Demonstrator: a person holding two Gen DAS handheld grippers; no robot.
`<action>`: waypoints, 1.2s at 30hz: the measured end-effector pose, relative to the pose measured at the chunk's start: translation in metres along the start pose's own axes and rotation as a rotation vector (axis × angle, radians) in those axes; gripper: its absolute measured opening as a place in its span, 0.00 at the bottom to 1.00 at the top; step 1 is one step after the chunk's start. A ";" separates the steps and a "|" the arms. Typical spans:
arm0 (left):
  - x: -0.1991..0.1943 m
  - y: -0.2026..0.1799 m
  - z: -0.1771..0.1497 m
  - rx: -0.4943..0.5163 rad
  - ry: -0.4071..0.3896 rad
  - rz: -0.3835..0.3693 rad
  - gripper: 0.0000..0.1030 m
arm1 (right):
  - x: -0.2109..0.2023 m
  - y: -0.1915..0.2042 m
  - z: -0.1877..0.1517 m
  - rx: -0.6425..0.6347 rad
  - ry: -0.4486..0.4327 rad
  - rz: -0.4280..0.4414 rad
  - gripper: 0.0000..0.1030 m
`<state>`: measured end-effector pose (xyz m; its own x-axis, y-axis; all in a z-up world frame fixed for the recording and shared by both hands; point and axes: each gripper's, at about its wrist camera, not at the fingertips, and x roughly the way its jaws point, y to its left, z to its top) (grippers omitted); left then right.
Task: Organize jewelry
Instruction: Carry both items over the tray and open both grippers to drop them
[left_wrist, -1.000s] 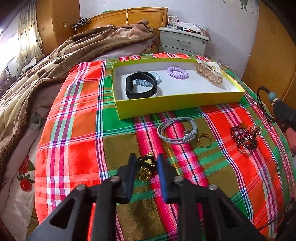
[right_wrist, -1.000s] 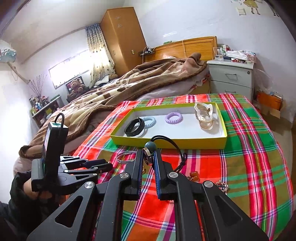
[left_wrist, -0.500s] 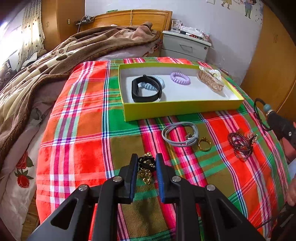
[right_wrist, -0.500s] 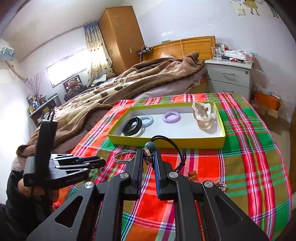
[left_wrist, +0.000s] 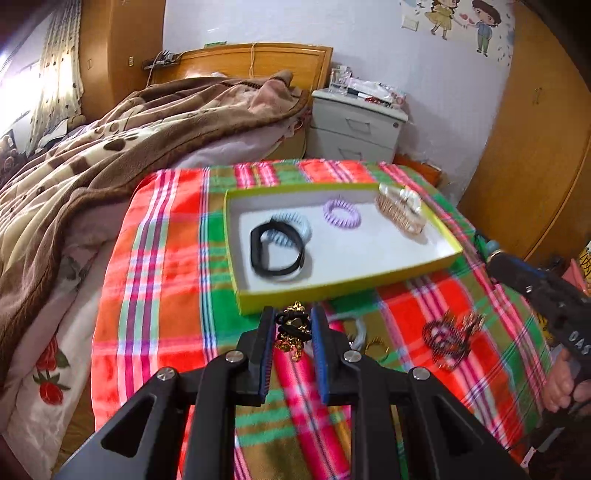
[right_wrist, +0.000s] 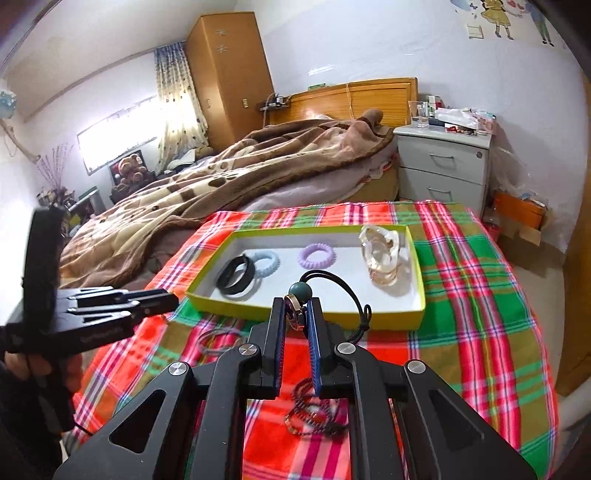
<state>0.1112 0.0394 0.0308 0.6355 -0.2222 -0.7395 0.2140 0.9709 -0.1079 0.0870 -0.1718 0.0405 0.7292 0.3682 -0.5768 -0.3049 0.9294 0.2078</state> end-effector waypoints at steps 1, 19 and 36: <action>0.001 -0.001 0.005 0.003 -0.003 -0.008 0.19 | 0.003 -0.002 0.003 0.000 0.002 -0.003 0.11; 0.068 -0.015 0.087 0.024 0.035 -0.108 0.19 | 0.087 -0.021 0.028 -0.044 0.144 -0.047 0.11; 0.147 -0.005 0.109 -0.003 0.141 -0.089 0.19 | 0.137 -0.023 0.028 -0.076 0.247 -0.063 0.11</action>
<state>0.2850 -0.0076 -0.0052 0.5034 -0.2925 -0.8130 0.2620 0.9483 -0.1790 0.2106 -0.1419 -0.0214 0.5793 0.2840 -0.7641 -0.3156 0.9424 0.1111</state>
